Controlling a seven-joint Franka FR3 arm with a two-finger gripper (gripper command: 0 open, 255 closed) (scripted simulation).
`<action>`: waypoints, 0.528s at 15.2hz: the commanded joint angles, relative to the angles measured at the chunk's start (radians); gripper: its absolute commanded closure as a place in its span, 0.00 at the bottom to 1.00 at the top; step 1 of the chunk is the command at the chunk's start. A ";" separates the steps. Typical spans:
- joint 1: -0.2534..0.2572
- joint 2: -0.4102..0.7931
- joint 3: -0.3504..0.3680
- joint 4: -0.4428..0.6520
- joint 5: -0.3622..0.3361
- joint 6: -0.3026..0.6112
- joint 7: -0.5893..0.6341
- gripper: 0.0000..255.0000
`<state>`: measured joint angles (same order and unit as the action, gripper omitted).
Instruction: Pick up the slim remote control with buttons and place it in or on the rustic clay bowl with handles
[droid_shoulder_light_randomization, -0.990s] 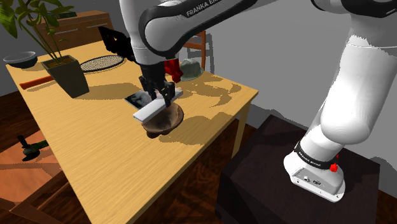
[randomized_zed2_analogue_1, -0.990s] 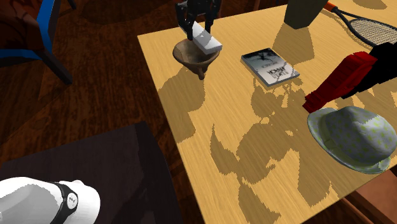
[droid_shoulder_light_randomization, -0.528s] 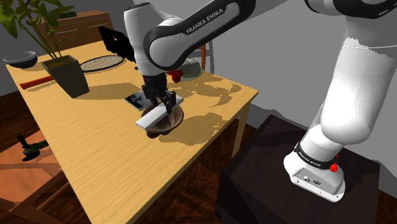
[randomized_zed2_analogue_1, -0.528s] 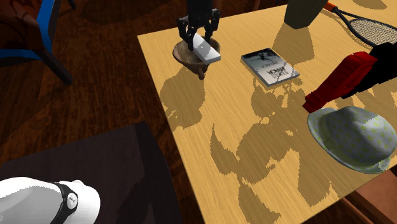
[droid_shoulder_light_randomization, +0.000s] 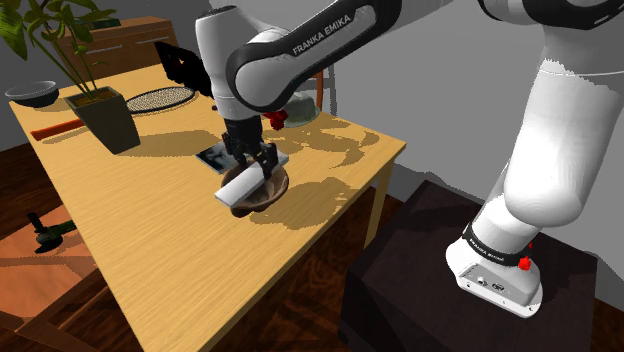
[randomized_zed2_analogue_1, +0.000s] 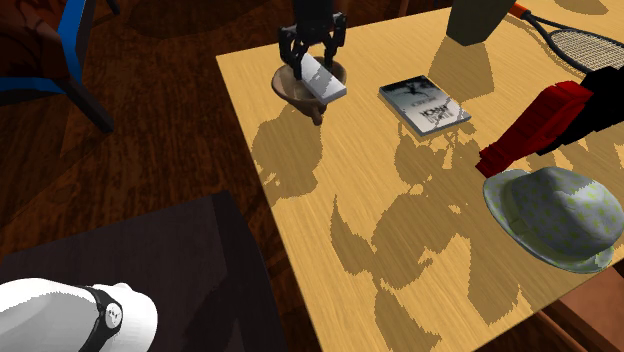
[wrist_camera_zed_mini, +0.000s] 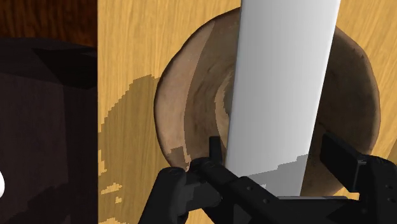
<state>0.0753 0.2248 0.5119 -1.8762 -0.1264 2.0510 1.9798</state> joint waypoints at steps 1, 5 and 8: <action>0.000 0.000 0.000 -0.002 0.000 0.000 0.000 0.00; 0.000 0.001 0.000 0.000 0.000 -0.001 0.000 0.00; -0.003 -0.030 0.006 0.066 0.020 -0.093 -0.014 0.00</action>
